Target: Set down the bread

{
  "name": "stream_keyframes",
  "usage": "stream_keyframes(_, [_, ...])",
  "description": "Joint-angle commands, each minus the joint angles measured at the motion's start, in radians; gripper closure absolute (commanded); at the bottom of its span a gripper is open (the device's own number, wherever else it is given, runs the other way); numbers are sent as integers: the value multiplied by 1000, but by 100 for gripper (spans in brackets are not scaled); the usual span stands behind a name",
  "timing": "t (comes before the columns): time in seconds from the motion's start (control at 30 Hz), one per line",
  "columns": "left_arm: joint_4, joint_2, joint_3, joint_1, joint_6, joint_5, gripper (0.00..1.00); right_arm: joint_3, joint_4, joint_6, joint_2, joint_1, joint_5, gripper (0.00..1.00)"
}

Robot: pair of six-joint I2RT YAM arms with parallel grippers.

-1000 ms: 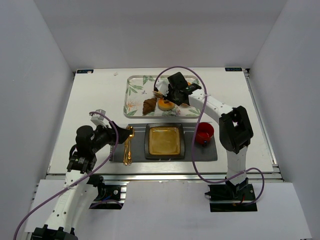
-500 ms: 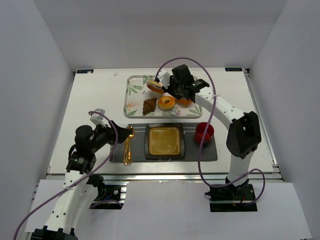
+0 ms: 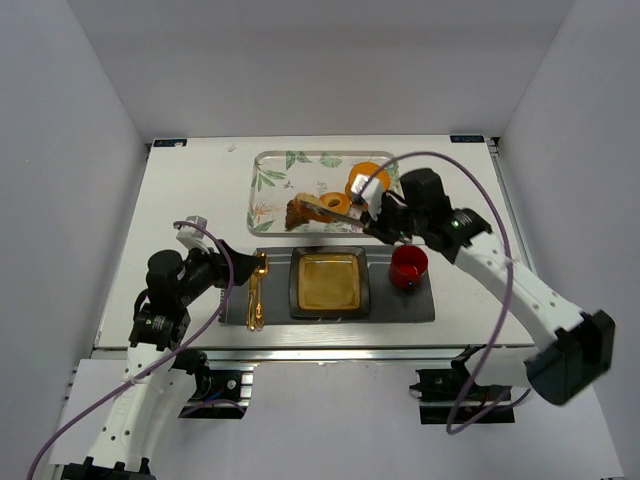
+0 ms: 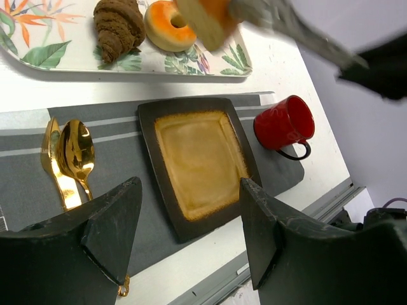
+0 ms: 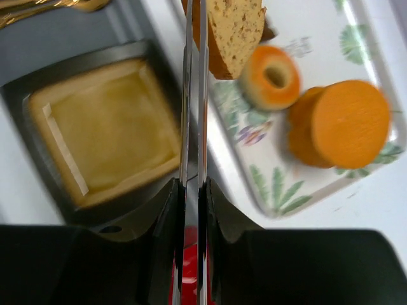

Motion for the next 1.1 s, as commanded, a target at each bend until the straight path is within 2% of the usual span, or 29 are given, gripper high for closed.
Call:
stream_keyframes(0.0, [-2,-7,37,-4,12,-13,28,-121,-17,6,-143,1,-108,85])
stream_keyframes(0.13, [26,7,27,-4,8,-2,28,-281,-56,5,-318,3,-120,84])
stream_keyframes(0.37, [52,41,27,-4,11,16,28,-402,-82,3,-395,33,-108,84])
stream_keyframes(0.6, [29,32,40,-4,16,4,28,-422,-99,-29,-363,59,-157,74])
stream_keyframes(0.73, [18,13,35,-3,12,-5,28,-421,-137,-46,-355,67,-188,60])
stream_keyframes(0.87, [9,1,33,-4,12,-10,28,-410,-160,-43,-366,69,-219,51])
stream_keyframes(1.07, [21,10,33,-4,12,-5,28,-386,-157,-6,-403,69,-237,53])
